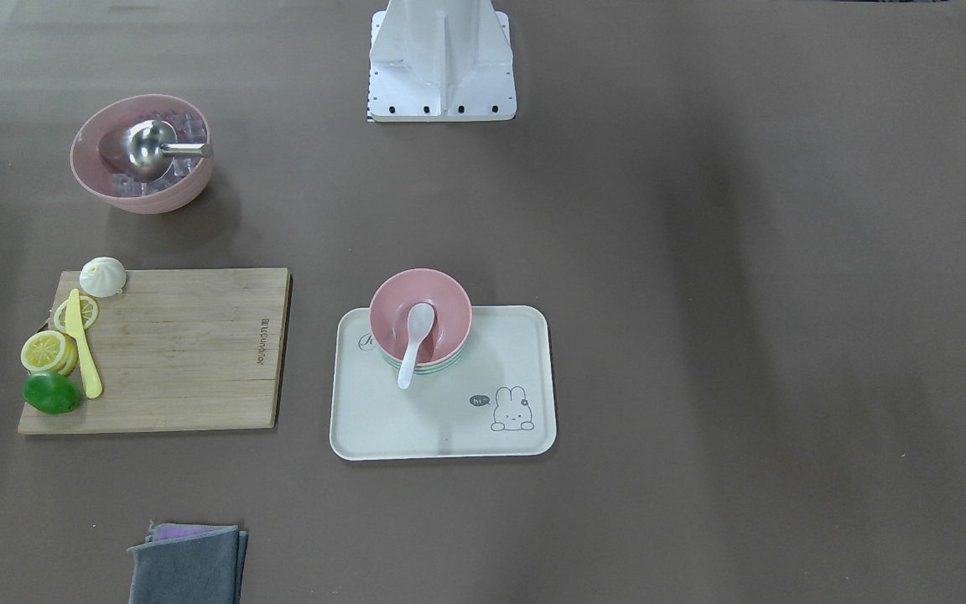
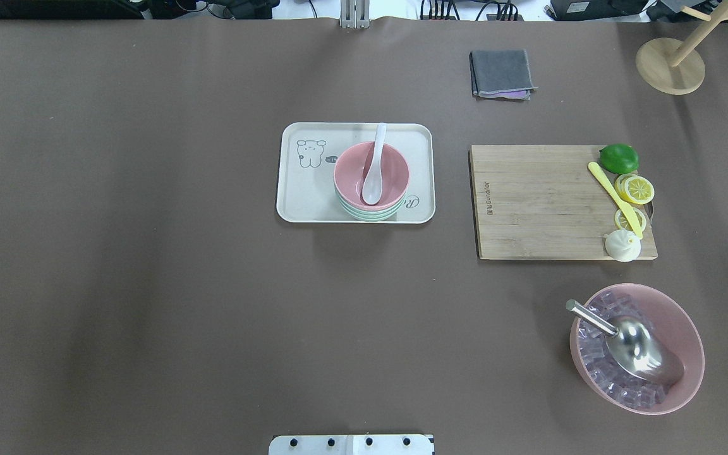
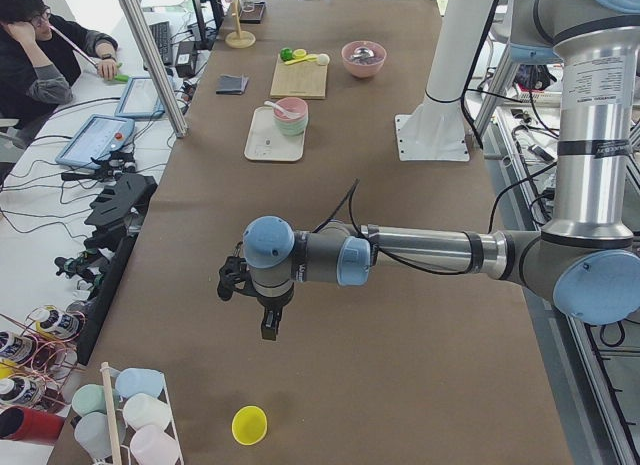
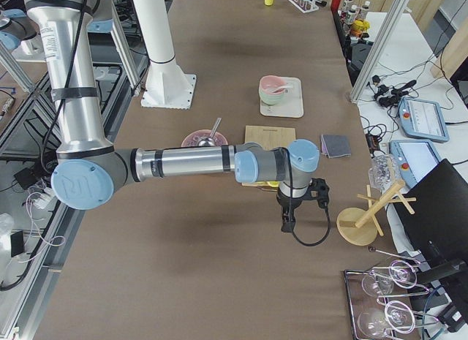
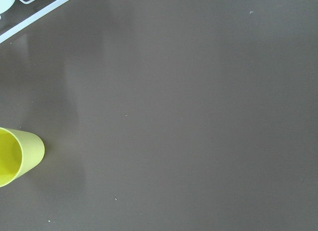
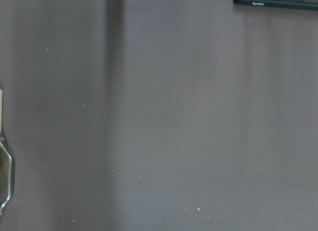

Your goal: Stack pink bowl on green and place spoon

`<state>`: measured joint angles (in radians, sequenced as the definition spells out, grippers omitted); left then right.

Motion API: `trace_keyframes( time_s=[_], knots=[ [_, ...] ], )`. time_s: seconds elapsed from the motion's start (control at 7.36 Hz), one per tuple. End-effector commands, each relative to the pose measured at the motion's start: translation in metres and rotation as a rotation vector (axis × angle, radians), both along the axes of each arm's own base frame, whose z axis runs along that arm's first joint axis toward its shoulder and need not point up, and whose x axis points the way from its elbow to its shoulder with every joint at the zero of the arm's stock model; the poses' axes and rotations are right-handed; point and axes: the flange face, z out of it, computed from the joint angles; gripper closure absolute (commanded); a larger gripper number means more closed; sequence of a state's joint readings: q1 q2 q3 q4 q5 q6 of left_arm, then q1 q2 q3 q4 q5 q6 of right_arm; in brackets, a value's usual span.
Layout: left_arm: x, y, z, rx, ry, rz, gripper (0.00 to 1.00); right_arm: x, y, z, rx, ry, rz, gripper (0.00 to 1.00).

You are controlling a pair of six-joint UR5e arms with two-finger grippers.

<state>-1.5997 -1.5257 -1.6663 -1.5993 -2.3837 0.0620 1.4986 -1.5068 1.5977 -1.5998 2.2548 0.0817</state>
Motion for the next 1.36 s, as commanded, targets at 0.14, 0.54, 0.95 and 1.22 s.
trace_keyframes(
  time_s=[0.14, 0.54, 0.95, 1.22],
  knots=[
    [-0.004, 0.006, -0.013, 0.011, 0.0, -0.01, 0.02, 0.013, 0.082, 0.007, -0.023, 0.001, 0.022, 0.0],
    [-0.004, 0.016, -0.025, 0.048, -0.002, -0.009, 0.02, 0.013, 0.083, 0.007, -0.021, 0.001, 0.023, 0.0],
    [-0.003, 0.017, -0.019, 0.036, -0.002, -0.009, 0.02, 0.011, 0.08, 0.004, -0.014, -0.009, 0.021, 0.0],
    [-0.003, 0.017, -0.017, 0.034, -0.004, -0.009, 0.02, 0.009, 0.079, 0.001, -0.013, -0.038, 0.019, 0.0]
  ],
)
